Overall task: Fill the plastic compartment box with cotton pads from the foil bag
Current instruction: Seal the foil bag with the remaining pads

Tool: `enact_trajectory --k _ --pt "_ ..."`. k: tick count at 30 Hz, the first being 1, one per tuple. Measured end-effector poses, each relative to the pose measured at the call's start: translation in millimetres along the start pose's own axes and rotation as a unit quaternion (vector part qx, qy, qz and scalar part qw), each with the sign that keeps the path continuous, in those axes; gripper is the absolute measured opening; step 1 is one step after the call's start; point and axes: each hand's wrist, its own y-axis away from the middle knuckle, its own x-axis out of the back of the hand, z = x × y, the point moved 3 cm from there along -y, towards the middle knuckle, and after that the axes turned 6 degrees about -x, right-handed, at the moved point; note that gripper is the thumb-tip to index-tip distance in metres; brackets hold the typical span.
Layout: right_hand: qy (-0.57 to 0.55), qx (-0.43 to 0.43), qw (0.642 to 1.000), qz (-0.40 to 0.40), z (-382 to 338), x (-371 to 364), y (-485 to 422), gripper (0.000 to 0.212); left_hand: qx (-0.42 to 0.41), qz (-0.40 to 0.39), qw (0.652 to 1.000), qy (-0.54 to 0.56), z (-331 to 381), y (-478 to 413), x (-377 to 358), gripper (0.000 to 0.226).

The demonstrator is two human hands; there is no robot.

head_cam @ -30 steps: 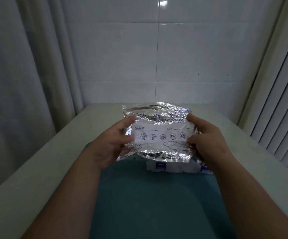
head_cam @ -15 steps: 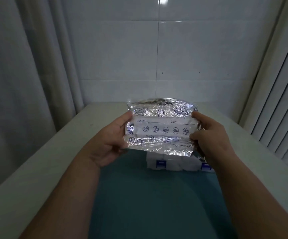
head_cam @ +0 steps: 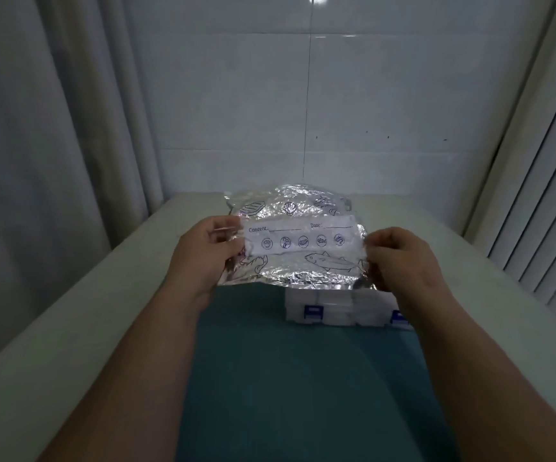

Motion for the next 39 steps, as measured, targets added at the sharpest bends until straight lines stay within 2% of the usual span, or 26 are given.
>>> enact_trajectory --k 3,5,9,14,21,24,27,31,35,37,39 --pt "0.03 0.023 0.999 0.038 2.5 -2.1 1.5 0.024 0.008 0.042 0.998 0.041 5.8 0.3 1.7 0.017" --pt "0.034 0.026 0.998 0.038 1.4 -3.2 3.4 0.023 0.028 0.027 0.998 0.052 8.8 -0.7 2.3 0.03" --pt "0.029 0.029 0.999 0.0 0.6 -12.2 5.6 0.022 0.048 -0.028 0.997 -0.057 11.4 5.6 13.1 0.065" --pt "0.104 0.066 0.991 -0.045 -5.3 -40.2 14.2 0.025 0.031 0.001 0.988 -0.15 13.8 8.4 41.9 0.076" --pt "0.285 0.119 0.946 -0.103 -20.2 -97.4 25.8 0.04 0.023 0.042 0.965 -0.258 4.7 -3.3 79.6 0.056" --pt "0.372 0.159 0.907 -0.115 -20.5 -119.8 25.9 0.036 0.028 0.06 0.956 -0.287 -4.6 -9.3 91.4 0.055" --pt "0.457 0.182 0.863 -0.113 -15.0 -135.1 24.2 0.038 0.037 0.04 0.942 -0.332 -10.4 -12.3 96.0 0.063" --pt "0.576 0.212 0.784 -0.093 -9.6 -144.9 25.8 0.039 0.078 -0.019 0.899 -0.43 -27.5 -18.4 100.5 0.062" --pt "0.626 0.214 0.742 -0.104 -2.4 -152.7 27.2 0.034 0.122 -0.062 0.848 -0.512 -39.5 -13.9 99.1 0.066" --pt "0.621 0.236 0.741 -0.101 -3.6 -155.3 27.9 0.035 0.099 -0.07 0.805 -0.58 -30.6 -8.0 93.5 0.064" --pt "0.621 0.249 0.734 -0.117 -4.3 -159.8 29.5 0.033 0.01 -0.057 0.771 -0.634 -19.6 -8.0 87.1 0.057"
